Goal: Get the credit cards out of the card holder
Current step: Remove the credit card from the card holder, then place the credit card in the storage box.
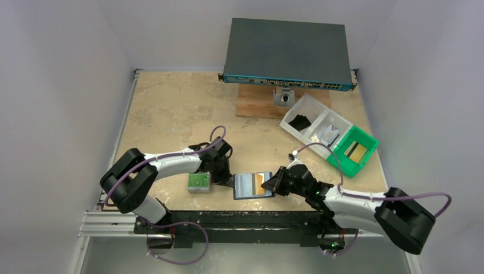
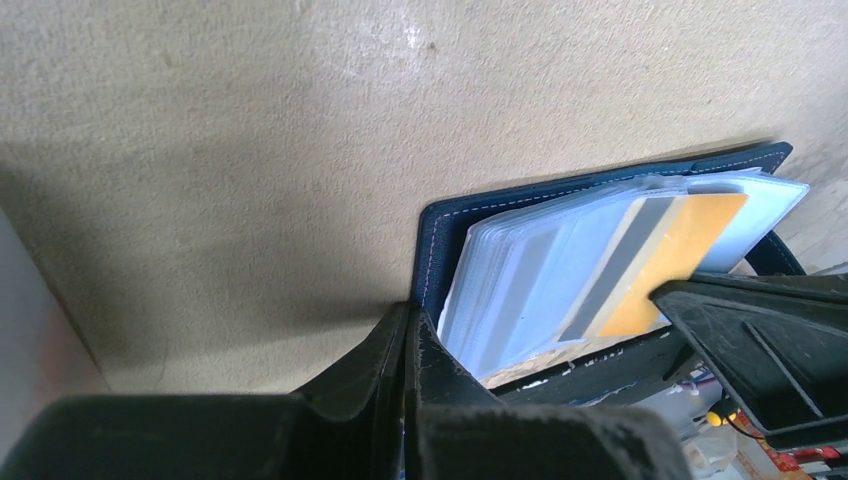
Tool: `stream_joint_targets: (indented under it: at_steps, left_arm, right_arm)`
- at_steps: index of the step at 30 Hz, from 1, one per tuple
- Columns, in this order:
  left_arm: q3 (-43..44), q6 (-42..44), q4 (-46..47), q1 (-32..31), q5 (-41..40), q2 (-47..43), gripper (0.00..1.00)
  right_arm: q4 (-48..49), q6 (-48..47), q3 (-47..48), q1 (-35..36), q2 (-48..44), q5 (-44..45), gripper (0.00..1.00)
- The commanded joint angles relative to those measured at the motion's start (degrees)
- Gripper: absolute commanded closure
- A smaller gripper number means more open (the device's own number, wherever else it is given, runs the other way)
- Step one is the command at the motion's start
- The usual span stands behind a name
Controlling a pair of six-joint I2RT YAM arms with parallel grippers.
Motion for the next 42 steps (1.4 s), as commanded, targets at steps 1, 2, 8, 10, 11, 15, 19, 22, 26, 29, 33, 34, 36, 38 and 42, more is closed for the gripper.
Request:
stream_joint_targets:
  at_steps: [1,2,8,10,11,15,19,22,26,29,33,34,36,38,42]
  left_arm:
    - [-2.0,2.5,-8.0,1.4,-9.4,3.3,1.00]
    - [-2.0,2.6,-8.0,1.4,-9.4,3.4,1.00]
    - [-2.0,2.4,-7.4,1.5,-9.0,3.9,1.00]
    - [-1.9,2.5,-7.3,1.5,-8.9,3.6,1.00]
    - [-1.8,2.6,-7.4,1.5,-8.8,3.5,1.00]
    - [-0.9,3.7,-7.7,1.4,-8.5,2.8,1.00]
    - [0.7,5.5,-8.6,1.4,-7.7,0.3,1.00]
    - [3.2,6.9,-11.0,1.4,-8.1,-3.3,1.00]
    - [7.8,9.7,-14.6,1.5,-8.5,-9.4,0.80]
    - [9.6,12.0,-12.9,2.1,-4.7,-14.6,0.59]
    - [8.5,12.9,-5.9,5.5,7.0,-19.1,0.48]
    - [8.5,12.9,-4.6,6.2,9.6,-19.7,0.48]
    - [8.1,12.7,-1.2,6.9,14.0,-20.5,0.48]
    - [7.0,11.5,2.8,7.7,18.5,-21.3,0.48]
    - [4.4,7.8,11.4,8.5,24.9,-21.9,0.49]
  right_arm:
    - [-15.5,0.2,-0.7,-0.1,-7.8,7.0,1.00]
    - [-17.5,0.2,-0.6,-0.1,-9.7,7.8,1.00]
    - [-26.0,-0.6,1.4,-0.2,-15.8,10.1,1.00]
    - [-27.3,-1.0,2.2,-0.2,-16.7,10.1,1.00]
    - [-28.0,-1.2,2.8,-0.1,-17.1,10.1,1.00]
    - [-29.7,-1.9,5.3,-0.1,-18.3,9.6,1.00]
    - [-29.8,-2.0,7.6,-0.2,-19.1,8.3,1.00]
    - [-30.1,-2.3,10.0,-0.2,-19.2,7.8,1.00]
    - [-29.9,-3.5,13.2,-0.3,-19.3,6.3,1.00]
    - [-27.9,-4.7,15.5,-0.9,-18.8,3.7,1.00]
    - [-23.0,-5.4,17.4,-3.4,-18.7,-3.6,1.00]
    - [-20.9,-5.1,17.4,-4.4,-18.8,-5.9,1.00]
    - [-16.5,-4.3,17.3,-6.3,-18.8,-11.1,1.00]
    - [-11.0,-2.8,16.7,-8.1,-18.3,-16.2,1.00]
    - [-0.1,1.0,14.3,-9.9,-16.1,-23.6,1.00]
